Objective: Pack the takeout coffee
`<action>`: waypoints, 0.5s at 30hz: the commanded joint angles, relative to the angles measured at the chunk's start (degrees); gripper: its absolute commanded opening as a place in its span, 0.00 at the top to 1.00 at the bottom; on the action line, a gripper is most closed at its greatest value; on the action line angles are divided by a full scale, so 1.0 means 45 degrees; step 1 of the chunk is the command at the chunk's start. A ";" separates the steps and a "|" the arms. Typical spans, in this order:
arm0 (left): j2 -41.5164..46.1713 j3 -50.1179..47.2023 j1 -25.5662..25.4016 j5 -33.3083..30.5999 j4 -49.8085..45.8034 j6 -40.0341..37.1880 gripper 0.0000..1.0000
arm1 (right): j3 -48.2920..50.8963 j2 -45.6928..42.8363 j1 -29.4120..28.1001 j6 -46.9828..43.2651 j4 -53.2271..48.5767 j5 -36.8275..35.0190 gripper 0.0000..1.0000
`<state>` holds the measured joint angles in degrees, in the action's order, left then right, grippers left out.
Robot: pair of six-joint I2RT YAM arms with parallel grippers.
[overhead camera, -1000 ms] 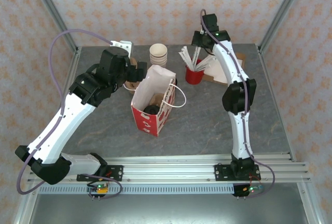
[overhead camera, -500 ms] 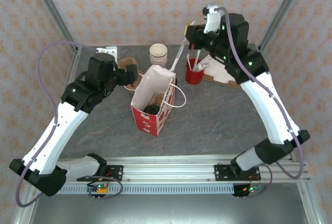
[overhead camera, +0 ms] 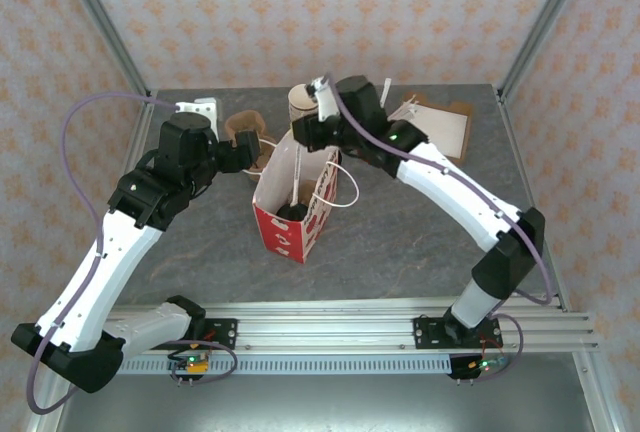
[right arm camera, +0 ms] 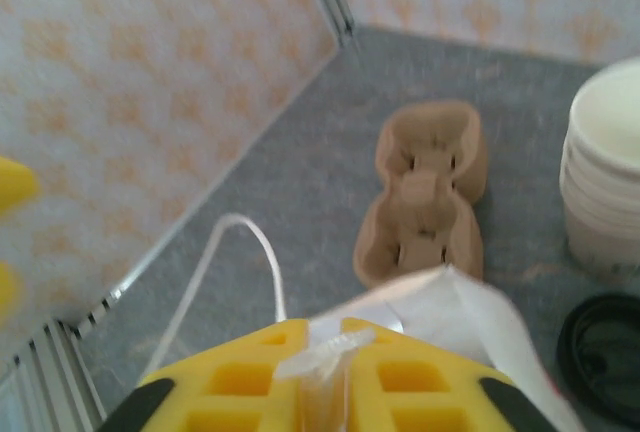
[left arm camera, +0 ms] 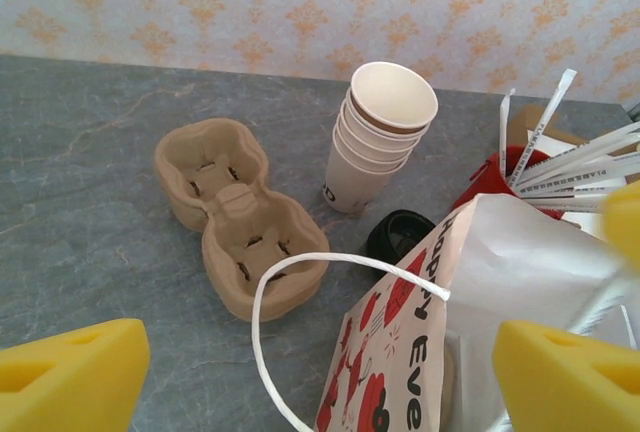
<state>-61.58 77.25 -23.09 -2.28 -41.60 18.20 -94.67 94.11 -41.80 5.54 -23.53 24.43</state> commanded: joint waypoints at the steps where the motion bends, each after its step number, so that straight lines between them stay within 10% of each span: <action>1: 0.0215 -0.0218 0.0156 0.0160 0.0314 0.0185 0.11 | 0.0006 -0.0410 -0.0183 -0.0286 0.0097 -0.0458 0.76; 9: 0.0208 -0.0324 0.0152 0.1259 0.0405 0.0134 0.11 | 0.0226 -0.2664 0.1516 -0.1188 -0.2482 -0.2672 0.47; 15: 0.0094 -0.0331 0.0141 0.2588 0.0763 0.0248 0.11 | 0.2613 -0.3988 0.6195 0.1001 -0.2228 -0.3457 0.44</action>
<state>-61.49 76.23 -22.87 5.45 -40.66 18.24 -86.89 76.51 -19.77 5.61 -31.51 13.93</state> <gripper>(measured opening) 0.887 0.556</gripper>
